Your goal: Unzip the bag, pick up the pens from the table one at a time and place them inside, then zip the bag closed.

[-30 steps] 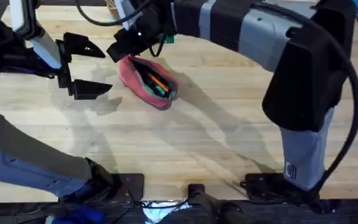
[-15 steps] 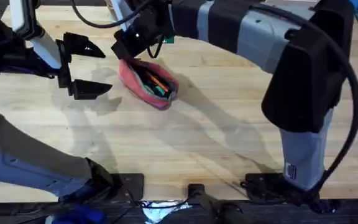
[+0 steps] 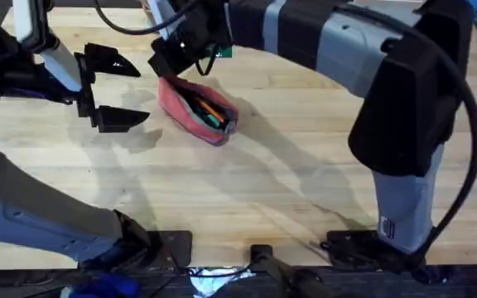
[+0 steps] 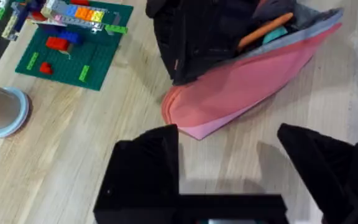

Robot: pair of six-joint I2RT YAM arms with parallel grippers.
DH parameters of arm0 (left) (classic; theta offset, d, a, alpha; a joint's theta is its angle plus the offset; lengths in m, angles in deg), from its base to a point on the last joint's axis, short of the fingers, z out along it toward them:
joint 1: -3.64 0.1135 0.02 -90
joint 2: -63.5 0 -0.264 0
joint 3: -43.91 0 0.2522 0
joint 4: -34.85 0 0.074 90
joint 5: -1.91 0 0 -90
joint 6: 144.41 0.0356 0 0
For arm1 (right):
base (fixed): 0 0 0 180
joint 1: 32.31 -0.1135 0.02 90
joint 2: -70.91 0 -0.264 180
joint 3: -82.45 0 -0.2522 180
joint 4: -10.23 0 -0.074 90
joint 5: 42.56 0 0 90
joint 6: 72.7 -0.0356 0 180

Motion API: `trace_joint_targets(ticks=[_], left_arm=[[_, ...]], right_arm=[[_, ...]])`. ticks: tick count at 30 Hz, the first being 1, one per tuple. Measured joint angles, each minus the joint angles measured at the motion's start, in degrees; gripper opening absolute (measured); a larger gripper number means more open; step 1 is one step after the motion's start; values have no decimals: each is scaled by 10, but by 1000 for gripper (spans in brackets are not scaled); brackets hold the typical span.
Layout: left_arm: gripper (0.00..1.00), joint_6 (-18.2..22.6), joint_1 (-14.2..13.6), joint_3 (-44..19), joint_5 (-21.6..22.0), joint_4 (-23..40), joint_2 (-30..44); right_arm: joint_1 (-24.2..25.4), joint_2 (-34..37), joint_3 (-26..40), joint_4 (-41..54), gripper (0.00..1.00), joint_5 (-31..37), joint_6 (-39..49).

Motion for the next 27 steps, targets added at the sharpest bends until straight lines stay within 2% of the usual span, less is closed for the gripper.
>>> trace_joint_targets(ticks=[8, 19, 27], left_arm=[[993, 0, 0, 0, 0, -3, 0], [993, 2, -2, 0, 0, -64, 0], [993, 1, -43, 0, 0, -103, 0]], right_arm=[[0, 0, 29, 16, 32, 2, 0], [0, 0, 36, 35, 31, 2, 0], [0, 0, 36, 35, 31, 2, 0]])
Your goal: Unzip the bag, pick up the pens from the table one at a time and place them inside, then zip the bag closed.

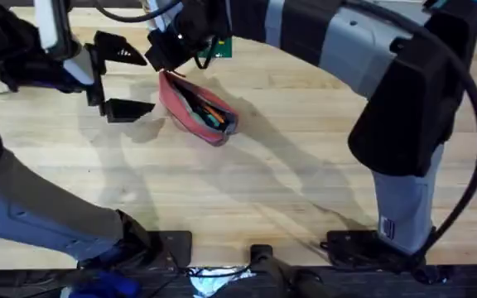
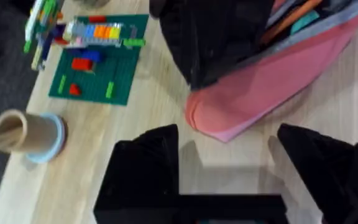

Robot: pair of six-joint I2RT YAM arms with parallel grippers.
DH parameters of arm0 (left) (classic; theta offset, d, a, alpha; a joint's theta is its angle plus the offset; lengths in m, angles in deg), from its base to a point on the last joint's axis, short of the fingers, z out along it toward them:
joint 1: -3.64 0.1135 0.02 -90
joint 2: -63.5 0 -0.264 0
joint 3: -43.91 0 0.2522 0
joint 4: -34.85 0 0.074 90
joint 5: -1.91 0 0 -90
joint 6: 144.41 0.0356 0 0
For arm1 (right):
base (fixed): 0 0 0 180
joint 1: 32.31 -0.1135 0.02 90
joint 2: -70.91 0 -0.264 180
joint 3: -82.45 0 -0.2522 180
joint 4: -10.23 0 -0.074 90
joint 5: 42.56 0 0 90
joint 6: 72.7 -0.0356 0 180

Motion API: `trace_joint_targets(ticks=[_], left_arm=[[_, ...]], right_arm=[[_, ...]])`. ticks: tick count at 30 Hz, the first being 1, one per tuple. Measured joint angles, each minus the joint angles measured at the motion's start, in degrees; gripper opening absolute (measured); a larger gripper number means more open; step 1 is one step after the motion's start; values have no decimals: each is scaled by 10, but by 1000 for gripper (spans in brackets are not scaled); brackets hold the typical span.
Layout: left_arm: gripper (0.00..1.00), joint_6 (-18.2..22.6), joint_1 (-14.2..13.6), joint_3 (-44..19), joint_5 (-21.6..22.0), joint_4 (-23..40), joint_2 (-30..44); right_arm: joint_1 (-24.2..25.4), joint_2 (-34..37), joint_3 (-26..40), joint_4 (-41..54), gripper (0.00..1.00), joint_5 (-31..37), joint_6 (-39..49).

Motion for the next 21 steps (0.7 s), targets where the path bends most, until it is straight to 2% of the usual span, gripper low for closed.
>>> trace_joint_targets(ticks=[5, 12, 18, 21], left_arm=[[992, -20, -23, 0, -15, -42, 4], [992, -89, -25, 0, -50, -119, 39], [995, -125, -28, 0, -91, -134, 67], [883, -131, -33, 0, -100, -135, 71]], right_arm=[[0, 0, 0, 2, 31, 0, 0], [0, 0, 1, 3, 31, 0, 0], [0, 0, 1, 3, 31, 0, 0], [0, 0, 1, 3, 31, 1, 0]])
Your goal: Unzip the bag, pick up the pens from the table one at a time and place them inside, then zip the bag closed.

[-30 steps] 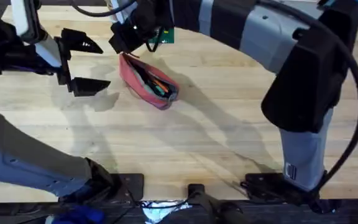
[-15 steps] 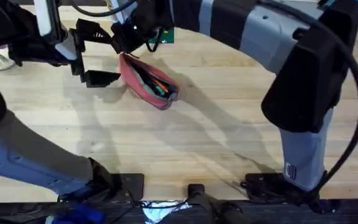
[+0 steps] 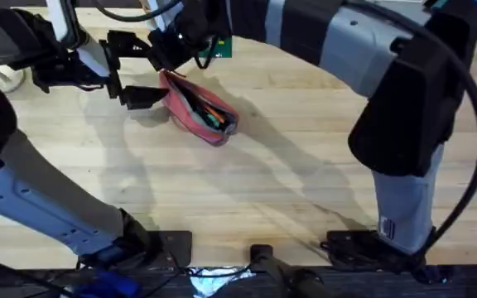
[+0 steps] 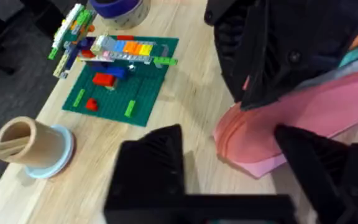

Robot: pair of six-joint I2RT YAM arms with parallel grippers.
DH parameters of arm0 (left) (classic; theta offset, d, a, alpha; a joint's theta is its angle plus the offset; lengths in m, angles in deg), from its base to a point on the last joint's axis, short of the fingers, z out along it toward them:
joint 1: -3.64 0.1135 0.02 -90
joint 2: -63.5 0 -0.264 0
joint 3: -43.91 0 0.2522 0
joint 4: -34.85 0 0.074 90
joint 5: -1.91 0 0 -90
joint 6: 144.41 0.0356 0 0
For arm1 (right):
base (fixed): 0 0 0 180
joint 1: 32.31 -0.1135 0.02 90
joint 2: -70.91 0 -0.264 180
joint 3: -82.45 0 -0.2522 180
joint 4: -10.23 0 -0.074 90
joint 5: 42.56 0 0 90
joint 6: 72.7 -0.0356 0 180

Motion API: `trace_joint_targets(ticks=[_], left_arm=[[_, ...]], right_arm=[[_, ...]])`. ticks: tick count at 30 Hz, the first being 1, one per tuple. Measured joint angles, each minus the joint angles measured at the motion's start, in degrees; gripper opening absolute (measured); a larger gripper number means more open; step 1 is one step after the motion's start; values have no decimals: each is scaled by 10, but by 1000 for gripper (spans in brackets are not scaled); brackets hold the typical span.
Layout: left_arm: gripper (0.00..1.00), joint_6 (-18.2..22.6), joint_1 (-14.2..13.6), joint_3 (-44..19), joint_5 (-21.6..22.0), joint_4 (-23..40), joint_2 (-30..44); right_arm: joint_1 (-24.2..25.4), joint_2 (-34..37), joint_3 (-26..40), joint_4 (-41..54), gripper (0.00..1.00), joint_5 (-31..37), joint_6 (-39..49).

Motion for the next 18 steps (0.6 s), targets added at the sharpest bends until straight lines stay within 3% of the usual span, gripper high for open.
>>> trace_joint_targets(ticks=[8, 15, 18], left_arm=[[643, -4, -20, 0, -3, 12, 0], [287, -6, -37, 0, -1, 15, 0], [78, -8, -38, 0, -1, 16, 0]], right_arm=[[3, 0, 0, 0, 31, 7, 0], [5, 0, 0, 1, 31, 12, 3], [4, 0, 0, 4, 31, 10, 3]])
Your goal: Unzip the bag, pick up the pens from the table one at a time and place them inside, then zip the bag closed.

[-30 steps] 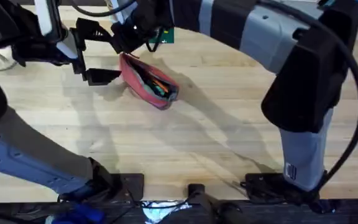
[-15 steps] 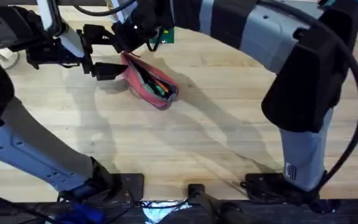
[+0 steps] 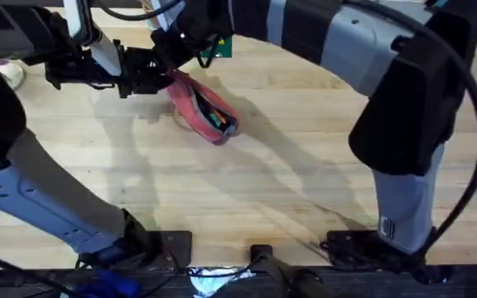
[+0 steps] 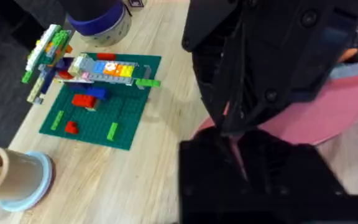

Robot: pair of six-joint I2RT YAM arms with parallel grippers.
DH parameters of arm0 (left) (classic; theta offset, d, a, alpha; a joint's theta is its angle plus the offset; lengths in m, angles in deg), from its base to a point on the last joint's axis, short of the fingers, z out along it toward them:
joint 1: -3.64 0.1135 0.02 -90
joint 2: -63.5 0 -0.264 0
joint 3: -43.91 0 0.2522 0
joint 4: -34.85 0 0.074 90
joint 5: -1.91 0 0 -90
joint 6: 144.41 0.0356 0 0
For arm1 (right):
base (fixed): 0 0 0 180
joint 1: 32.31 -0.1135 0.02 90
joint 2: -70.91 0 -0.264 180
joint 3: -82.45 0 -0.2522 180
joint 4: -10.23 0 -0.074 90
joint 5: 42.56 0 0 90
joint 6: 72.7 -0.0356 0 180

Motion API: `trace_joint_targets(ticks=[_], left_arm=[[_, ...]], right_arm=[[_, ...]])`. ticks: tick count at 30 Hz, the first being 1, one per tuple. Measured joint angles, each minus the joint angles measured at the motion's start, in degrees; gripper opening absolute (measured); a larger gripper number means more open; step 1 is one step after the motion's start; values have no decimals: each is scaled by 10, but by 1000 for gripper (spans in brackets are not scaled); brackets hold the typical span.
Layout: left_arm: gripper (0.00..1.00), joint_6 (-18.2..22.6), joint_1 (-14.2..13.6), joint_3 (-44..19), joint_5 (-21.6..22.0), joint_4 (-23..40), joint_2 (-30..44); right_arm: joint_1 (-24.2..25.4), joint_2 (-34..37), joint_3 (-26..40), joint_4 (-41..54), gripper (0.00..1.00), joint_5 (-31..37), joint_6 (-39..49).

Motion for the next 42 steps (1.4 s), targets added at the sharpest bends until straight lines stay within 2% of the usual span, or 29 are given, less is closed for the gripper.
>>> trace_joint_targets(ticks=[2, 18, 28, 42], left_arm=[[47, -1, -2, 0, 0, 0, 0], [44, -1, -5, 0, 0, 1, 0], [44, -1, -15, 0, 2, 6, 0], [44, -1, -20, 1, 2, 8, 0]], right_arm=[[0, 0, 0, 1, 31, 0, 0], [5, 0, 13, 54, 32, -1, 7], [5, 0, 26, 122, 33, 16, 64], [4, -5, 29, 153, 33, 28, 139]])
